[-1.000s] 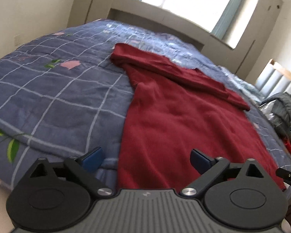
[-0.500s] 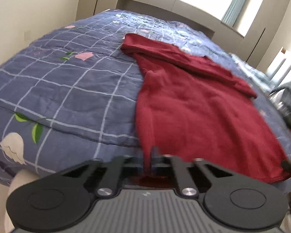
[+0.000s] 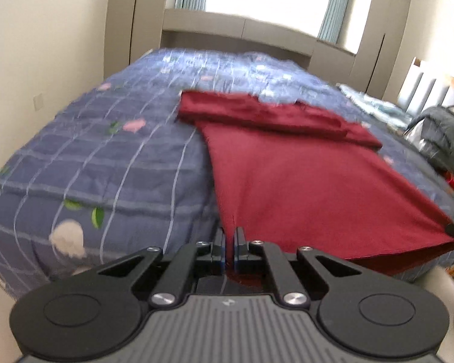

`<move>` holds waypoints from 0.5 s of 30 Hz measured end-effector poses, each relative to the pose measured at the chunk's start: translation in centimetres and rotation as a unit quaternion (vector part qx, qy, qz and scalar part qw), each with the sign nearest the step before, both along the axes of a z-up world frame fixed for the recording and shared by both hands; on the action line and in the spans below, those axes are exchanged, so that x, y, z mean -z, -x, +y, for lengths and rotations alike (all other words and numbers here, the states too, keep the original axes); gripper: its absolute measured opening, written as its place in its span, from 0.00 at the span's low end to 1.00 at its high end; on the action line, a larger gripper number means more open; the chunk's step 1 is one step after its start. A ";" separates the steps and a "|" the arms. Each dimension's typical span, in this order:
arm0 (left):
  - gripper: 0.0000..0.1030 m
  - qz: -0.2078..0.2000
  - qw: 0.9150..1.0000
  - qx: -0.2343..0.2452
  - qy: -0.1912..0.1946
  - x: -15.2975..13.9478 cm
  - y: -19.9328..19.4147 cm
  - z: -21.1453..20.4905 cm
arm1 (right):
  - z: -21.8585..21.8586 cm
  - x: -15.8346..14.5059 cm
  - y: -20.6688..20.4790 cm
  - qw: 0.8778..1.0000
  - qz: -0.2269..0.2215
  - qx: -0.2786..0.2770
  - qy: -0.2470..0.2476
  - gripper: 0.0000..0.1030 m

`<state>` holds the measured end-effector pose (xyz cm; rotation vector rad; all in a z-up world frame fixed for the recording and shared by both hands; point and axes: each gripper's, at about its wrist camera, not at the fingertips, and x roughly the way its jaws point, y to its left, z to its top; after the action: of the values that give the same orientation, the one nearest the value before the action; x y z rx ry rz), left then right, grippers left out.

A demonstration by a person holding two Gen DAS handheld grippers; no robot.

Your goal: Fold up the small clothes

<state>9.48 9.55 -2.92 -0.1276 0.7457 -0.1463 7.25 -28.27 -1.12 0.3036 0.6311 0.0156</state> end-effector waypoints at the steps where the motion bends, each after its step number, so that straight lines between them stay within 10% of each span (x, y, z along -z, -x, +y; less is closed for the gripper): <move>1: 0.03 0.011 1.000 -0.003 0.006 0.8 -0.2 0.1 | 0.1 0.4 0.0 1.000 0.006 -0.001 0.003 0.04; 9: 0.15 0.021 1.000 0.005 0.005 1.5 0.2 -0.3 | 1.3 1.7 -0.5 0.998 0.021 -0.027 0.055 0.13; 13: 0.67 0.029 1.000 0.008 -0.008 1.2 0.7 -0.3 | 1.4 1.7 -0.1 0.995 0.013 -0.038 0.095 0.45; 15: 0.74 0.020 1.000 0.020 -0.012 0.7 1.1 -0.5 | 1.5 1.5 0.3 0.992 0.000 -0.064 0.108 0.66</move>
<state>8.42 9.05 -3.63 -0.0935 0.7897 -0.1740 7.00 -26.78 -2.62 0.0529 0.6448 0.0702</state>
